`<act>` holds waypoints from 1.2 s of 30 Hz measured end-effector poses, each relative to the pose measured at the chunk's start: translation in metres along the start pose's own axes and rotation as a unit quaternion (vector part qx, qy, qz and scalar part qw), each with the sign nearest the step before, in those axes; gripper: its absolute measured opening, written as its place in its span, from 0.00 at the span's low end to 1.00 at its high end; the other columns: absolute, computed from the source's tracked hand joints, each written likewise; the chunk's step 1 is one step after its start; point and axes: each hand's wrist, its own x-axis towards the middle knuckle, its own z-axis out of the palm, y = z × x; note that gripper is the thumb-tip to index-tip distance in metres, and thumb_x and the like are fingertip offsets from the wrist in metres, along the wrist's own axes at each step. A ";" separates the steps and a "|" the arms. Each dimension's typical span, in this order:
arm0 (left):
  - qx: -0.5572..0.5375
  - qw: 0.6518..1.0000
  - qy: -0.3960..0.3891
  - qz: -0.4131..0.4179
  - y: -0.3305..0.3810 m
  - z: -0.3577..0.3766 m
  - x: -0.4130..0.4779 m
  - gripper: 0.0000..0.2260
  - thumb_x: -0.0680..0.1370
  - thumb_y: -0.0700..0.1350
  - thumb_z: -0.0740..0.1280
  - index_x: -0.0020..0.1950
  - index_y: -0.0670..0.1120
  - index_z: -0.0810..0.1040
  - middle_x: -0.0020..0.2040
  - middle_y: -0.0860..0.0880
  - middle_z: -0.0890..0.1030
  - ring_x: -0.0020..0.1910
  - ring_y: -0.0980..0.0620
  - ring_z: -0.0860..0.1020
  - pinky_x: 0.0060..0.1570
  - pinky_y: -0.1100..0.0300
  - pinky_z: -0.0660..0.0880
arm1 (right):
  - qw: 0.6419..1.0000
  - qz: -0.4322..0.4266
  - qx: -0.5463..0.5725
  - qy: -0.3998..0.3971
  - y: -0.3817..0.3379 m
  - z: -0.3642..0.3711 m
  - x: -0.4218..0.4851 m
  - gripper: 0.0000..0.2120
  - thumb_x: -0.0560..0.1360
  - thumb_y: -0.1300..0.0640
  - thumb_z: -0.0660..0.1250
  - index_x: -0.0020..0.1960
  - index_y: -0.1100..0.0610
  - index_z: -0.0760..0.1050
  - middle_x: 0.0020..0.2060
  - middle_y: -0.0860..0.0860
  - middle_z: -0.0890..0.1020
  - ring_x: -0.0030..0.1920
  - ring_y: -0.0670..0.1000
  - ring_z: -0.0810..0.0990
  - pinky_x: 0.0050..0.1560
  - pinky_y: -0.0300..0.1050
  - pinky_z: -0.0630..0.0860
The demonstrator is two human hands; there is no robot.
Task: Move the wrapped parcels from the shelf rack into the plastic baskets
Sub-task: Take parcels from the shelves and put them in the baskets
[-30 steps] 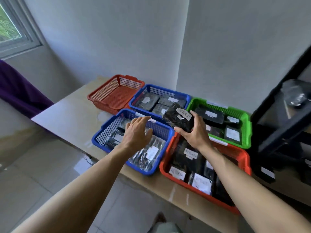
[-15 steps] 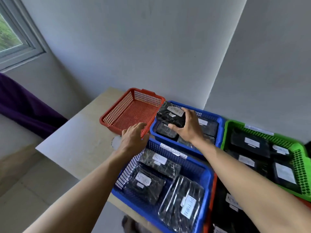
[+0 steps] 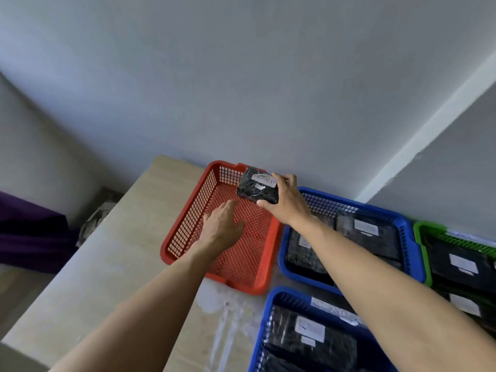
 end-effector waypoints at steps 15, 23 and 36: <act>-0.088 0.991 -0.093 -0.042 -0.032 0.045 0.072 0.27 0.78 0.47 0.63 0.76 0.51 0.58 0.73 0.50 0.67 0.70 0.47 0.68 0.68 0.38 0.63 | 0.963 0.015 -0.268 -0.035 0.024 0.060 0.049 0.36 0.71 0.36 0.69 0.72 0.52 0.64 0.71 0.53 0.67 0.70 0.57 0.61 0.68 0.56 0.61; -0.065 0.992 -0.107 -0.024 -0.029 0.043 0.071 0.27 0.78 0.48 0.63 0.76 0.49 0.58 0.73 0.50 0.68 0.71 0.48 0.67 0.71 0.37 0.57 | 0.963 0.040 -0.261 -0.049 0.021 0.059 0.040 0.33 0.71 0.40 0.70 0.70 0.53 0.65 0.68 0.55 0.68 0.69 0.59 0.62 0.66 0.56 0.63; -0.022 0.996 -0.048 0.065 0.024 0.025 0.009 0.25 0.79 0.50 0.62 0.75 0.46 0.62 0.73 0.48 0.67 0.71 0.47 0.65 0.69 0.40 0.57 | 0.986 0.036 -0.151 -0.055 0.028 0.003 -0.043 0.36 0.77 0.39 0.63 0.79 0.50 0.53 0.79 0.52 0.53 0.78 0.55 0.46 0.76 0.59 0.44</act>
